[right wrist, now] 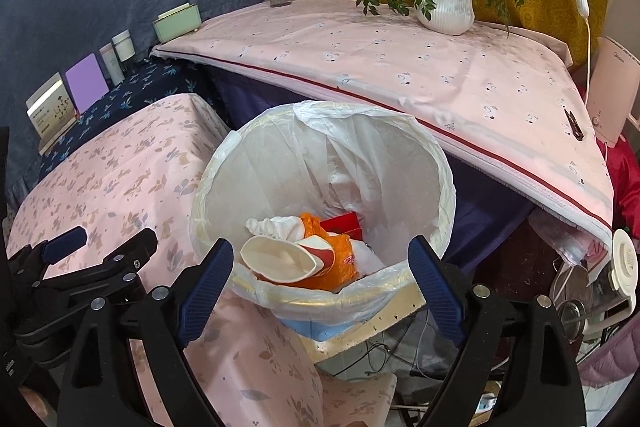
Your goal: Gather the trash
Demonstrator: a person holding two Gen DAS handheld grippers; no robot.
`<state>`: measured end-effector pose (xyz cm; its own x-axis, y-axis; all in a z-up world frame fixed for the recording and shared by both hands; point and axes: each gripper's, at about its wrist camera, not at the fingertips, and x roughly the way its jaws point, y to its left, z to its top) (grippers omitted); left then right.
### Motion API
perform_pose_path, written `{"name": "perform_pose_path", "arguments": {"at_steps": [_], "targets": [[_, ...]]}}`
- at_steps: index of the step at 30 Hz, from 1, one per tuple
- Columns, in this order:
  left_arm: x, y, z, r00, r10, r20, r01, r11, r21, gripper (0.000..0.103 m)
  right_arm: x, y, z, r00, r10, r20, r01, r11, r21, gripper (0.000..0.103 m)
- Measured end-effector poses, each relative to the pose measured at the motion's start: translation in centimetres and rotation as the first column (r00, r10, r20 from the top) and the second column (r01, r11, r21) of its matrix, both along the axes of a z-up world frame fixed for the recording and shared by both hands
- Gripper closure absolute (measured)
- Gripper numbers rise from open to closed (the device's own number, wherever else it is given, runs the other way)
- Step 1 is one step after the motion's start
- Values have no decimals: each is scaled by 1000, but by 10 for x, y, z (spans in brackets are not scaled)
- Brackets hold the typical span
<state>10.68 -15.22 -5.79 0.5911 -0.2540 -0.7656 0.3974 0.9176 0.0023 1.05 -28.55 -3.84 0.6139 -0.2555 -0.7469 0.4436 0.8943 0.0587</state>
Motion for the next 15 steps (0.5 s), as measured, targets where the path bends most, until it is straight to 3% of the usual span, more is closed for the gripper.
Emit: {"name": "perform_pose_path", "arguments": {"at_steps": [2, 4, 15], "targets": [[-2, 0, 0, 1000, -1, 0, 1, 1000, 1, 11, -1, 2, 0, 1000, 2, -2, -2, 1000, -15, 16], [-3, 1, 0, 1000, 0, 2, 0, 1000, 3, 11, -2, 3, -1, 1000, 2, -3, -2, 1000, -20, 6], [-8, 2, 0, 1000, 5, 1, -5, 1000, -2, 11, -7, -1, -2, 1000, -22, -3, 21, 999, -25, 7]]}}
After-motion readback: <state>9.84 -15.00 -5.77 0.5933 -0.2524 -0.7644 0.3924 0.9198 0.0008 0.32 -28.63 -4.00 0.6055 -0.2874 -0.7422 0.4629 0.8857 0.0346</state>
